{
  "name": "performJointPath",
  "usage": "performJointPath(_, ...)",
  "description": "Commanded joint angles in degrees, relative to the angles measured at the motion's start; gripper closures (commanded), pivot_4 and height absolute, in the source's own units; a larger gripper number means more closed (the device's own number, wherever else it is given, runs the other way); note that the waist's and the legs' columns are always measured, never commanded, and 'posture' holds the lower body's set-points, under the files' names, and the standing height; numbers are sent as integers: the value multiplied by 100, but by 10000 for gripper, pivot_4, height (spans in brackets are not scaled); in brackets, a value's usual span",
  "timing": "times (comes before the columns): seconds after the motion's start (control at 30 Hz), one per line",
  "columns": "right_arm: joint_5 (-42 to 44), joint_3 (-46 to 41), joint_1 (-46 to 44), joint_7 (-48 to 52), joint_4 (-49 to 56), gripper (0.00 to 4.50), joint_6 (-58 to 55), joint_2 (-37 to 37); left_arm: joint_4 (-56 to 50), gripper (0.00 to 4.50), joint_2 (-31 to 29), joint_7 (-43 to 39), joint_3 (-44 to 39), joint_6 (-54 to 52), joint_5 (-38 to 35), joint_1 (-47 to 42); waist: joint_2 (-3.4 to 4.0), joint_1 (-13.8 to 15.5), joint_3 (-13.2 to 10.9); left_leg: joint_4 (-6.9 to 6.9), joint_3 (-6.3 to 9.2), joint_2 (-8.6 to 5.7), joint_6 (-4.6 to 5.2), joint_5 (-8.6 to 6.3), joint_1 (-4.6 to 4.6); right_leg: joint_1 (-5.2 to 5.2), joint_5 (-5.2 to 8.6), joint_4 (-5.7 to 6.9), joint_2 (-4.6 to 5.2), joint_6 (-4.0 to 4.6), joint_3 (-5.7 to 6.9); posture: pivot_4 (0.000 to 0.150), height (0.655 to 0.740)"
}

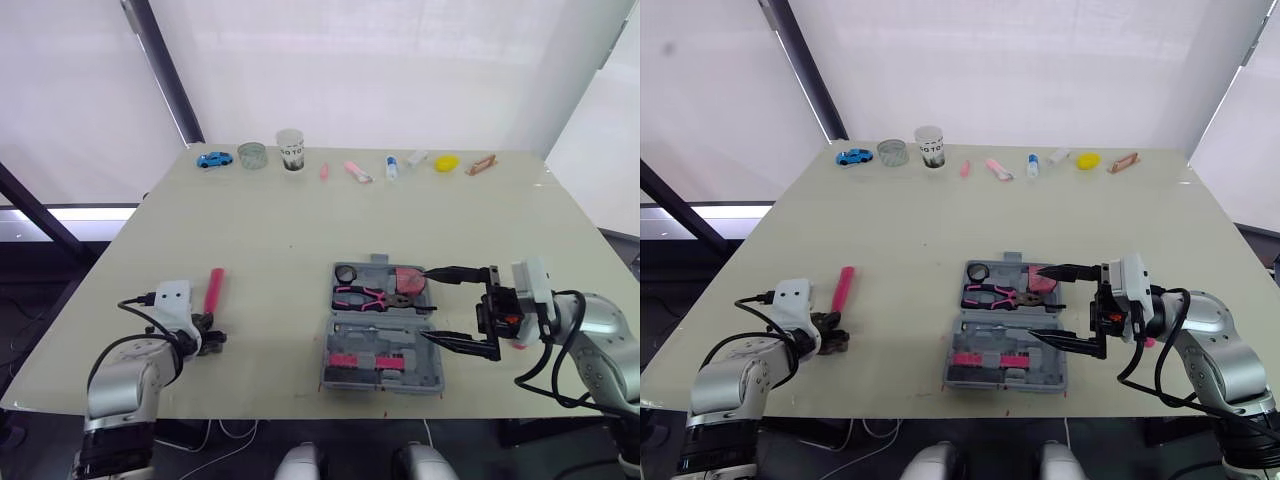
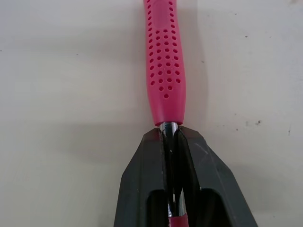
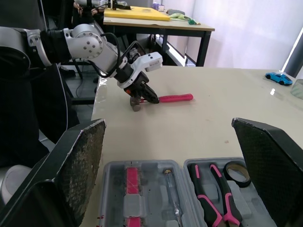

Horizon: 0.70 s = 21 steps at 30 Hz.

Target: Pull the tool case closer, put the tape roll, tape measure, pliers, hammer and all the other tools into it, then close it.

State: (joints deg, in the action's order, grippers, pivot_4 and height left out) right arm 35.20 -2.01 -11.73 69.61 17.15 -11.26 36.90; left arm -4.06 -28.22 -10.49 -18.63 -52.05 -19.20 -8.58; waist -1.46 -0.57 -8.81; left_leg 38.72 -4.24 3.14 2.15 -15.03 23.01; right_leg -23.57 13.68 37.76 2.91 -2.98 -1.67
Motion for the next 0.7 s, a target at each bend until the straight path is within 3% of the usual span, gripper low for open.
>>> performJointPath(0.03,91,-154,65,57,97,0,44,77,-602,44527,205,18,139,-68,-71,6,-3,21,-1,0,1,0,0,0,2,0,0,-2,1,0,1,1500,7400)
performJointPath(0.3,186,-454,400,62,174,0,21,290,-1163,44527,854,479,624,-649,34,-356,-13,67,-7,0,6,-6,0,0,8,0,-1,-6,1,-1,4,1500,7400)
performJointPath(0.63,279,-801,804,22,311,0,36,478,-671,44527,1097,557,1139,-504,393,-500,-13,31,-8,-1,13,-22,1,0,6,1,0,-5,-9,-1,5,1500,7400)
performJointPath(0.67,280,-809,819,19,310,0,45,484,-632,35817,1066,531,1176,-499,429,-502,-13,34,-8,-1,13,-24,1,1,6,1,0,-6,-9,-1,5,1500,7400)
performJointPath(0.7,279,-812,825,16,301,0,53,487,-617,32330,1039,509,1201,-497,462,-504,-13,35,-8,-1,13,-25,1,1,6,2,0,-6,-8,-2,5,1500,7400)
